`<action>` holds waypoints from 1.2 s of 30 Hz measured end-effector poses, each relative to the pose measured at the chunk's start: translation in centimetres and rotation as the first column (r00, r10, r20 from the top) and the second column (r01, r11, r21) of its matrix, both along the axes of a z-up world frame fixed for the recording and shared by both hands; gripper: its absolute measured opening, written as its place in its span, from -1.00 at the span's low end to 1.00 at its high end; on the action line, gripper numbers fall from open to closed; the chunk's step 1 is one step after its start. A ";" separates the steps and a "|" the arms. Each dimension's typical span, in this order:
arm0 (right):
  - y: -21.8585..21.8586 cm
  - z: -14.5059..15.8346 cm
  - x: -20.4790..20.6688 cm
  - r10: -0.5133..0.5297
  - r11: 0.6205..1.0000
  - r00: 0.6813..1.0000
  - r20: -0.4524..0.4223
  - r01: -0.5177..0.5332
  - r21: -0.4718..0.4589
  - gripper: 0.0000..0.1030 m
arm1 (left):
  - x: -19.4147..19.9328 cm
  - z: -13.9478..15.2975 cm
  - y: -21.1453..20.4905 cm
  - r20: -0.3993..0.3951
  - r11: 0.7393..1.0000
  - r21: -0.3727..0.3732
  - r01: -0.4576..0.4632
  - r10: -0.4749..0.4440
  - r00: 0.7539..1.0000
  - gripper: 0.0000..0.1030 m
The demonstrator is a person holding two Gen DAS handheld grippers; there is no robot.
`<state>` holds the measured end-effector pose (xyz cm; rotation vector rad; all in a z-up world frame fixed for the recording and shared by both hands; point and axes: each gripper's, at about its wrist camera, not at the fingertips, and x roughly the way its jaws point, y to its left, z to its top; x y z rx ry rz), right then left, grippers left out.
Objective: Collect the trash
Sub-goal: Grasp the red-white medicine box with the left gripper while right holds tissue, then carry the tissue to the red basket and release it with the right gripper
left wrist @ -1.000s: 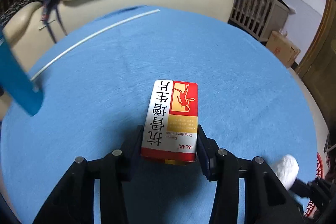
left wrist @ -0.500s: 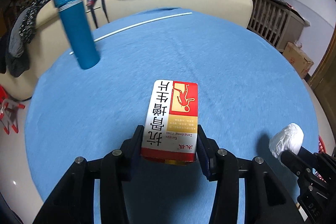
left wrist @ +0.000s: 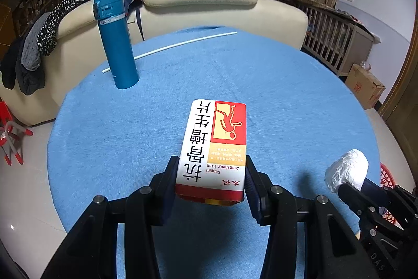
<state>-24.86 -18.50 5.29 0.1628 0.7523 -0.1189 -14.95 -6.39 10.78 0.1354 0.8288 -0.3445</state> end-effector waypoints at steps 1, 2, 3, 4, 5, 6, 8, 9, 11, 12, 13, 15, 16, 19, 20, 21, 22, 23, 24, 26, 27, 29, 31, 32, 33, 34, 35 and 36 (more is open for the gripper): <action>0.1 0.2 -0.3 -0.004 1.000 1.000 0.007 0.004 -0.007 -0.46 | -0.3 0.2 -0.1 0.006 1.000 -0.001 0.003 -0.003 1.000 -0.05; 0.2 0.3 -0.5 -0.007 1.000 1.000 0.013 0.007 -0.011 -0.46 | -0.5 0.2 0.0 0.010 1.000 -0.002 0.005 -0.005 1.000 -0.05; 0.2 0.5 -0.7 -0.009 1.000 1.000 0.016 0.009 -0.014 -0.46 | -0.6 0.4 -0.1 0.013 1.000 -0.003 0.006 -0.006 1.000 -0.05; 0.3 0.6 -0.9 -0.012 1.000 1.000 0.020 0.012 -0.016 -0.46 | -0.9 0.5 -0.1 0.016 1.000 -0.004 0.008 -0.008 1.000 -0.05; 0.4 0.7 -1.1 -0.012 1.000 1.000 0.025 0.013 -0.018 -0.46 | -1.0 0.6 -0.1 0.019 1.000 -0.005 0.009 -0.009 1.000 -0.05; 0.5 0.8 -1.2 -0.012 1.000 1.000 0.027 0.012 -0.018 -0.46 | -1.1 0.7 -0.2 0.022 1.000 -0.006 0.010 -0.010 1.000 -0.05; 0.5 0.9 -1.5 -0.013 1.000 0.999 0.034 0.014 -0.021 -0.46 | -1.5 1.0 -0.3 0.029 1.000 -0.007 0.014 -0.014 0.999 -0.05; 0.5 1.0 -1.7 -0.014 1.000 0.999 0.037 0.015 -0.021 -0.46 | -1.7 1.1 -0.3 0.033 1.000 -0.006 0.017 -0.017 0.999 -0.05; 0.4 1.1 -2.0 -0.017 1.000 0.999 0.042 0.018 -0.017 -0.46 | -2.0 1.2 -0.6 0.039 1.000 -0.003 0.021 -0.021 0.999 -0.05; 0.3 1.1 -2.2 -0.019 1.000 0.999 0.045 0.020 -0.016 -0.46 | -2.2 1.3 -0.7 0.041 1.000 -0.003 0.023 -0.023 0.999 -0.05; 0.3 1.1 -2.3 -0.021 1.000 0.999 0.047 0.022 -0.014 -0.46 | -2.3 1.4 -0.8 0.044 1.000 -0.001 0.025 -0.025 0.999 -0.05; 0.0 1.1 -2.5 -0.028 1.000 0.998 0.051 0.028 -0.009 -0.46 | -2.6 1.4 -1.1 0.047 1.000 0.002 0.030 -0.030 0.998 -0.05; -0.1 1.1 -2.7 -0.031 0.999 0.998 0.053 0.032 -0.006 -0.46 | -2.7 1.5 -1.2 0.048 0.999 0.003 0.033 -0.033 0.998 -0.05; -0.6 1.0 -3.0 -0.045 0.999 0.997 0.058 0.045 0.004 -0.46 | -3.0 1.5 -1.6 0.052 0.999 0.009 0.040 -0.041 0.998 -0.05; -0.8 0.9 -3.1 -0.050 0.999 0.997 0.060 0.050 0.009 -0.46 | -3.2 1.4 -1.8 0.052 0.999 0.010 0.044 -0.044 0.998 -0.05; -0.9 0.9 -3.3 -0.054 0.999 0.997 0.061 0.053 0.012 -0.46 | -3.2 1.4 -1.9 0.052 0.999 0.011 0.047 -0.047 0.998 -0.05; -1.1 0.9 -3.4 -0.057 0.998 0.996 0.062 0.057 0.016 -0.46 | -3.3 1.4 -2.0 0.052 0.999 0.012 0.050 -0.050 0.997 -0.05; -1.2 0.8 -3.5 -0.061 0.998 0.996 0.063 0.060 0.019 -0.46 | -3.4 1.4 -2.2 0.052 0.998 0.014 0.053 -0.054 0.997 -0.05; -1.4 0.8 -3.7 -0.063 0.998 0.996 0.064 0.062 0.023 -0.46 | -3.5 1.3 -2.3 0.051 0.998 0.016 0.056 -0.057 0.997 -0.05; -1.8 0.7 -3.9 -0.068 0.997 0.995 0.067 0.066 0.032 -0.46 | -3.7 1.2 -2.6 0.048 0.998 0.020 0.063 -0.063 0.997 -0.05; -1.9 0.7 -4.1 -0.070 0.997 0.995 0.069 0.068 0.035 -0.46 | -3.8 1.1 -2.8 0.047 0.998 0.023 0.066 -0.067 0.997 -0.05; -2.2 0.6 -4.3 -0.077 0.996 0.994 0.072 0.074 0.043 -0.46 | -4.1 0.9 -3.1 0.046 0.997 0.030 0.074 -0.076 0.996 -0.05; -2.5 0.5 -4.5 -0.084 0.995 0.994 0.073 0.081 0.051 -0.46 | -4.4 0.8 -3.6 0.043 0.996 0.035 0.083 -0.085 0.995 -0.05; -2.7 0.5 -4.5 -0.088 0.995 0.993 0.074 0.084 0.054 -0.46 | -4.6 0.8 -3.8 0.043 0.996 0.037 0.087 -0.088 0.995 -0.05; -2.9 0.4 -4.6 -0.092 0.994 0.993 0.075 0.088 0.058 -0.46 | -4.7 0.7 -4.0 0.043 0.995 0.042 0.092 -0.094 0.995 -0.05; -3.1 0.4 -4.7 -0.097 0.994 0.992 0.077 0.092 0.063 -0.46 | -4.8 0.6 -4.3 0.042 0.994 0.045 0.098 -0.100 0.994 -0.05; -3.2 0.5 -4.7 -0.101 0.993 0.992 0.079 0.096 0.066 -0.46 | -5.0 0.6 -4.5 0.041 0.994 0.048 0.102 -0.104 0.994 -0.05; -3.5 0.5 -4.9 -0.107 0.992 0.991 0.082 0.101 0.071 -0.46 | -5.1 0.6 -4.8 0.041 0.993 0.052 0.107 -0.109 0.993 -0.05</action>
